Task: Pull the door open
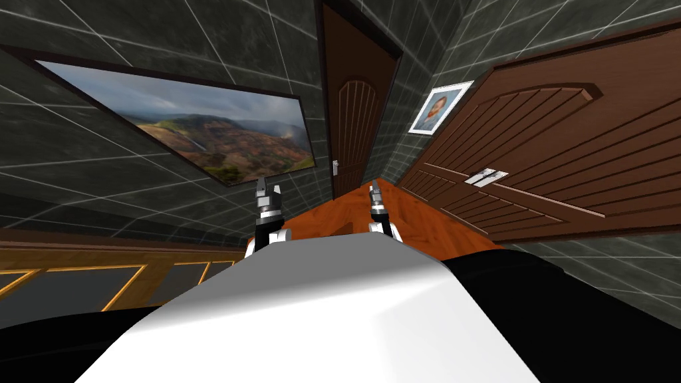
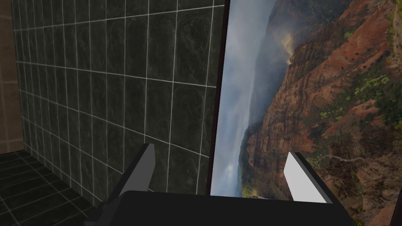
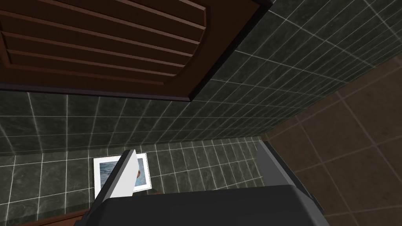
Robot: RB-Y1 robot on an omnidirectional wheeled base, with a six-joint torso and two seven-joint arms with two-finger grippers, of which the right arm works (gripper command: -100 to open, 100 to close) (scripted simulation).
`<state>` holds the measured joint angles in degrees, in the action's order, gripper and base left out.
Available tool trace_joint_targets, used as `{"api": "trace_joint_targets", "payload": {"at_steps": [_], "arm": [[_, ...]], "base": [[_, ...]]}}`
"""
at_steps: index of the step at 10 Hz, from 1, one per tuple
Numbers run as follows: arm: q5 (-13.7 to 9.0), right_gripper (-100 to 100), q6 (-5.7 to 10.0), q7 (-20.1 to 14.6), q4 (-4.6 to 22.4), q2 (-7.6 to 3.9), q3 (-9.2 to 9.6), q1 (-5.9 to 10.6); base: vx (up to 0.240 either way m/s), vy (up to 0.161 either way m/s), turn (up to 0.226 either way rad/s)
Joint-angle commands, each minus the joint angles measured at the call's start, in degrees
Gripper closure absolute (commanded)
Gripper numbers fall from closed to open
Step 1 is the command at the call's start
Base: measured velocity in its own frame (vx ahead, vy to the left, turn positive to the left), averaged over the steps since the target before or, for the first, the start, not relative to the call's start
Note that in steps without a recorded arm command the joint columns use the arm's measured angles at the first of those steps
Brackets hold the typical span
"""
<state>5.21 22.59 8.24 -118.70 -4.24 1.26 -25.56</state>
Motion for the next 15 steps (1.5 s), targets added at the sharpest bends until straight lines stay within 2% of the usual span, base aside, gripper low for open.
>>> {"api": "trace_joint_targets", "payload": {"at_steps": [1,2,4,5,8,9,15], "arm": [[1.6,-100,0.27,1.2,1.8,-0.39,-0.09,0.83],[3.3,-100,0.32,2.4,3.0,-0.64,-0.02,1.46],[5.0,-100,0.37,3.6,4.4,-0.83,0.05,2.14],[6.8,-100,0.43,4.8,5.8,-1.02,0.11,2.82],[9.5,-100,0.51,6.7,7.9,-1.19,0.22,3.89],[11.4,-100,0.56,8.1,9.4,-1.27,0.30,4.63],[17.2,-100,0.70,12.1,13.9,-1.22,0.52,6.89]], "base": [[0.147,-0.016,0.035],[0.152,-0.001,0.047],[0.128,-0.023,0.029],[0.149,-0.036,0.040],[0.110,-0.011,0.035],[0.149,-0.006,0.045],[0.108,-0.019,0.033]]}}
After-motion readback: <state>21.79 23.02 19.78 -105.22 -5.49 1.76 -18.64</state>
